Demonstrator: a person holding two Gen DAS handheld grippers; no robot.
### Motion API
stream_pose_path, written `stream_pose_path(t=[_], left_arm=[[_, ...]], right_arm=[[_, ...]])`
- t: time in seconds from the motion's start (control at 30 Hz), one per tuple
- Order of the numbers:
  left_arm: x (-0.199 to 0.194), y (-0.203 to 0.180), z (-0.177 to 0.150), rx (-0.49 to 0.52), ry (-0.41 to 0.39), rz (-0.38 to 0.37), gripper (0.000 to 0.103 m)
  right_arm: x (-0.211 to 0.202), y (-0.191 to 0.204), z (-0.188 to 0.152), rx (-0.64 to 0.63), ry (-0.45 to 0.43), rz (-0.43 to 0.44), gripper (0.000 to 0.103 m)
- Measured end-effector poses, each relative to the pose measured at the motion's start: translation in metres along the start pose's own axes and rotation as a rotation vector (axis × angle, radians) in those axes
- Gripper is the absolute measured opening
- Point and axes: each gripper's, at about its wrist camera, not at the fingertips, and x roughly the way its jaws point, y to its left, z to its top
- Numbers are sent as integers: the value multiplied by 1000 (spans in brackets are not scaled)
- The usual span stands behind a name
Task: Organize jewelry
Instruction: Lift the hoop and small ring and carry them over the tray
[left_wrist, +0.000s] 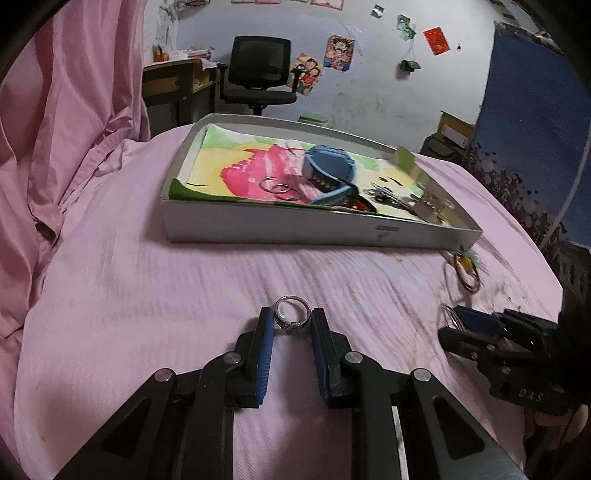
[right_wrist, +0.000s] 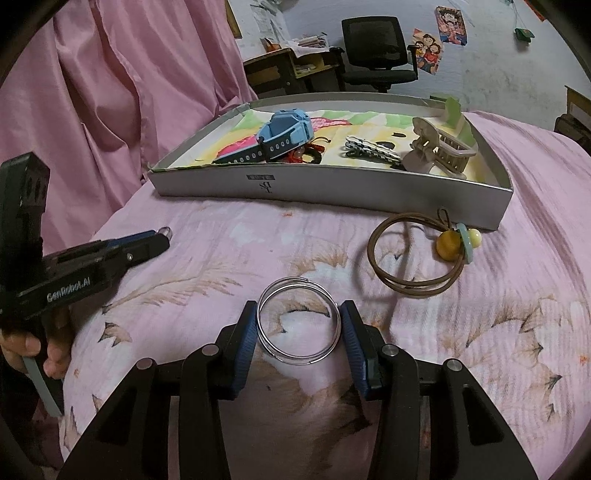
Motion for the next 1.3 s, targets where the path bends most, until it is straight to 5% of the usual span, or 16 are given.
stream_pose_path(t=[1.3], left_arm=[[-40, -32, -15, 122, -159, 20, 19]], right_arm=[[-27, 6, -2, -11, -137, 8, 40]])
